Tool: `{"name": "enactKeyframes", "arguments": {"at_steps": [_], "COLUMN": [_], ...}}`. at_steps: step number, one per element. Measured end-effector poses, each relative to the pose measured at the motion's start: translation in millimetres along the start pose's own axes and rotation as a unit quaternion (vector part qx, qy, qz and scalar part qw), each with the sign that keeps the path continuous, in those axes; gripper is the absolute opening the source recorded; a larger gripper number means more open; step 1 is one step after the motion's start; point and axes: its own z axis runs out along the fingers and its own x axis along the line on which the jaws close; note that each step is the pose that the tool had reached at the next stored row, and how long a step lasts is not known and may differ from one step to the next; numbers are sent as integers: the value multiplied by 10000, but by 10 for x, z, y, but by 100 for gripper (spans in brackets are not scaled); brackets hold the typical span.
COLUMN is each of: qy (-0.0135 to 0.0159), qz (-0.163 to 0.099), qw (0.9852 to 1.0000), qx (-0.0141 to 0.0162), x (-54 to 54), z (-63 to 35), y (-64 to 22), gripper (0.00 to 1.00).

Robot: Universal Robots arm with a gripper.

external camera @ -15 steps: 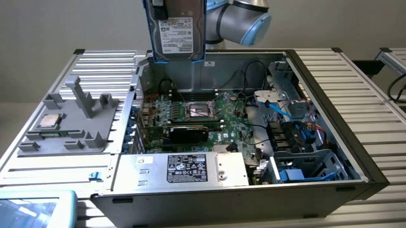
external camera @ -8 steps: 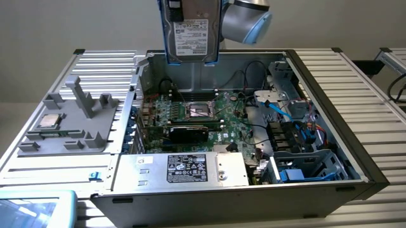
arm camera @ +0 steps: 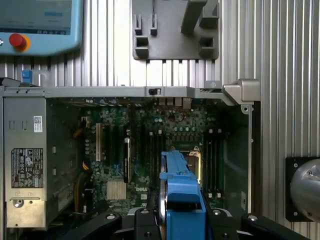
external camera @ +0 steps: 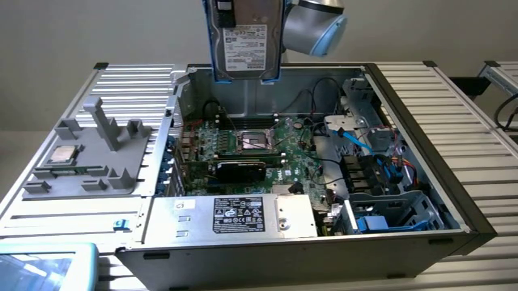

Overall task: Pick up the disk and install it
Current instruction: 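Pick up the disk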

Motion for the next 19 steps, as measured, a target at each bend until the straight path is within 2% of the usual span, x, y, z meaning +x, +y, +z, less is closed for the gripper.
{"name": "enactKeyframes", "arguments": {"at_steps": [2, 14, 19], "qy": [0, 0, -1], "qz": [1, -3, -6], "qw": [10000, 10000, 10000], "qx": [0, -1, 34], "x": [-1, -11, -14], "z": [0, -7, -7], "y": [-48, -576, -764], "gripper": [37, 37, 37]}}
